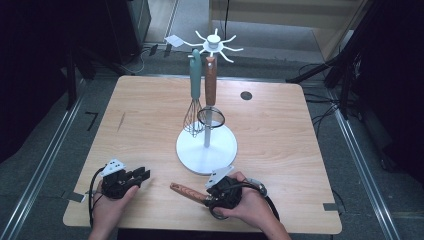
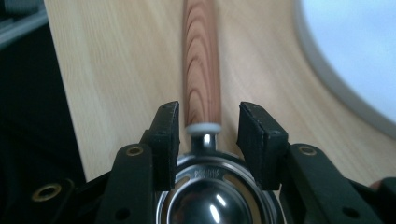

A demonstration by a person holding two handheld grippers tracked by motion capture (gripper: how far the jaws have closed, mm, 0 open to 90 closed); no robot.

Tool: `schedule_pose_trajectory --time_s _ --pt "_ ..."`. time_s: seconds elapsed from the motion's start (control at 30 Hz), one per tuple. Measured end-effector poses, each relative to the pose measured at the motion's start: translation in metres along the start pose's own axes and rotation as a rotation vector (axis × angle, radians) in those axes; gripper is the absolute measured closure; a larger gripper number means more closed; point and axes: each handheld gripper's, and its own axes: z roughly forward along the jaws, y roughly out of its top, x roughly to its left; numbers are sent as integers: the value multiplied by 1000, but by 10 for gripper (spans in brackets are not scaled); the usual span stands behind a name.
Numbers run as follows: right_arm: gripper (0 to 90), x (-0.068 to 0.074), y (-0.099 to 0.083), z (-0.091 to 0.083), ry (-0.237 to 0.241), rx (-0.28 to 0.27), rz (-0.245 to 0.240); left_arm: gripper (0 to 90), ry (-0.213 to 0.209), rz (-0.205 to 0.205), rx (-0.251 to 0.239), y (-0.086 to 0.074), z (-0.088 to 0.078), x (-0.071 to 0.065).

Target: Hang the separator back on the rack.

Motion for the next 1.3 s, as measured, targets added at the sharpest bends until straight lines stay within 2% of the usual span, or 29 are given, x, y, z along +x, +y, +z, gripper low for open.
schedule_pose_trajectory --time_s 0.07,0.17,0.43,0.53,0.6,0.7,0.9,1.03,1.17,1.2,1.27,1.3 --pt "579 1 7 2 -7 63 -31 641 6 -5 1 0 -2 4" --pt "574 3 18 4 0 129 -36 629 14 -26 -4 0 -3 10" --pt "621 6 39 13 -25 280 -87 618 49 -3 0 0 -4 17" --pt "625 8 45 16 -35 341 -87 620 48 -3 2 0 -3 17" --pt "625 8 48 19 -35 361 -112 620 46 -6 1 0 -3 17" --pt "632 10 52 23 -57 409 -78 623 49 -5 2 0 -3 17" --pt "665 10 57 28 -79 447 -75 631 51 -5 2 0 -3 17" --pt "688 12 58 30 -85 468 -93 633 53 -5 4 0 -2 17" --pt "707 18 60 31 -122 489 -105 631 56 -8 2 0 -2 17" --pt "708 18 60 32 -121 485 -122 624 57 -11 0 0 -2 17" --pt "710 18 60 32 -123 486 -116 598 61 -14 -8 0 -3 18" --pt "710 19 60 32 -126 491 -95 573 66 -15 -10 0 -3 18"
